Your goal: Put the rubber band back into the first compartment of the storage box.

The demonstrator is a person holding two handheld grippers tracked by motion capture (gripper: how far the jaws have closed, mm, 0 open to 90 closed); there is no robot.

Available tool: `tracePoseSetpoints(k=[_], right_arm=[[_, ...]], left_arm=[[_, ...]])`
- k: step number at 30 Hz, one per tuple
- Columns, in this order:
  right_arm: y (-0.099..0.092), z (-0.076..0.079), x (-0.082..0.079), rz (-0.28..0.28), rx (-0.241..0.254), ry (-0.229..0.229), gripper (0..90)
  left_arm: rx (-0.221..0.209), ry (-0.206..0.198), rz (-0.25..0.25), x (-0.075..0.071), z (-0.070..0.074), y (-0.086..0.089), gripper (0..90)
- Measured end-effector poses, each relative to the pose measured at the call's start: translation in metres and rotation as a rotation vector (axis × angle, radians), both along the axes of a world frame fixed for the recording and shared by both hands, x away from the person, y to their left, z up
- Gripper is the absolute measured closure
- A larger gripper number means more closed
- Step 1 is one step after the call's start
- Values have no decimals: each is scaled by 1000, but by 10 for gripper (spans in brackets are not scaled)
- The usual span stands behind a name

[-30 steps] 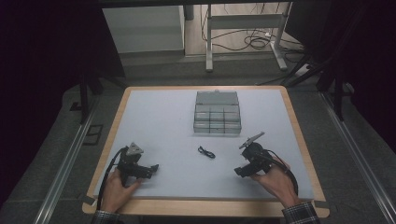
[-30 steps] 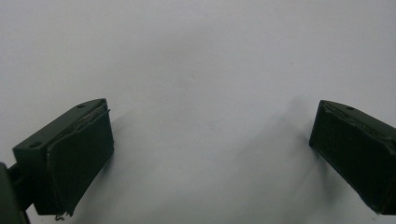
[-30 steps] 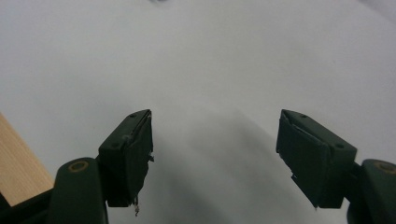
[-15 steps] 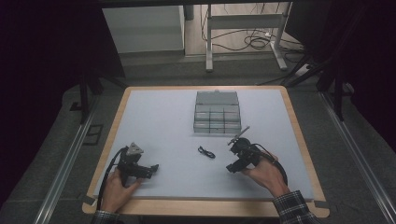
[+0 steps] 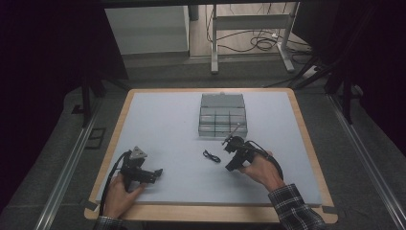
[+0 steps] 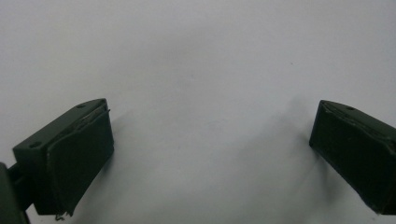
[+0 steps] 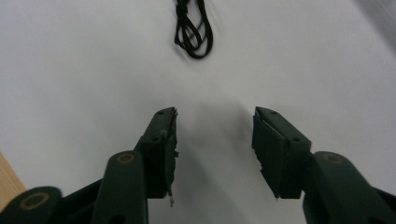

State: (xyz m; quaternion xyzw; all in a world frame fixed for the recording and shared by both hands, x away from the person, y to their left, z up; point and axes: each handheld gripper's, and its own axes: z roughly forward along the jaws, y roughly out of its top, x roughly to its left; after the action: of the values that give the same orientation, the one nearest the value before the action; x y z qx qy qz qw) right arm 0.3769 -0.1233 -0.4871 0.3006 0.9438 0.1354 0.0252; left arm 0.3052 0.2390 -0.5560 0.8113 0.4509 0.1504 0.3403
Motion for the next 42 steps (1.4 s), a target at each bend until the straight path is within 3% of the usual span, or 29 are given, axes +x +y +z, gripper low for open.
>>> tracePoseSetpoints(k=[4, 16, 27, 28, 30, 31, 32, 37, 38, 42], right_arm=[[15, 2, 6, 27, -26, 15, 565], [45, 5, 17, 86, -95, 13, 609], [67, -9, 25, 120, -190, 35, 634], [68, -10, 25, 130, -202, 34, 648], [72, -9, 24, 137, -212, 40, 760], [72, -9, 24, 137, -212, 40, 760], [74, -9, 24, 134, -217, 41, 839], [74, -7, 27, 110, -199, 82, 863], [73, -4, 28, 85, -172, 97, 866], [70, 3, 31, 70, -150, 106, 867]], left_arm=[[-1, 0, 0, 0, 0, 0, 0], [0, 0, 0, 0, 0, 0, 0], [0, 0, 0, 0, 0, 0, 0], [0, 0, 0, 0, 0, 0, 0], [0, 0, 0, 0, 0, 0, 0], [0, 0, 0, 0, 0, 0, 0], [0, 0, 0, 0, 0, 0, 0], [0, 0, 0, 0, 0, 0, 0], [0, 0, 0, 0, 0, 0, 0], [0, 0, 0, 0, 0, 0, 0]])
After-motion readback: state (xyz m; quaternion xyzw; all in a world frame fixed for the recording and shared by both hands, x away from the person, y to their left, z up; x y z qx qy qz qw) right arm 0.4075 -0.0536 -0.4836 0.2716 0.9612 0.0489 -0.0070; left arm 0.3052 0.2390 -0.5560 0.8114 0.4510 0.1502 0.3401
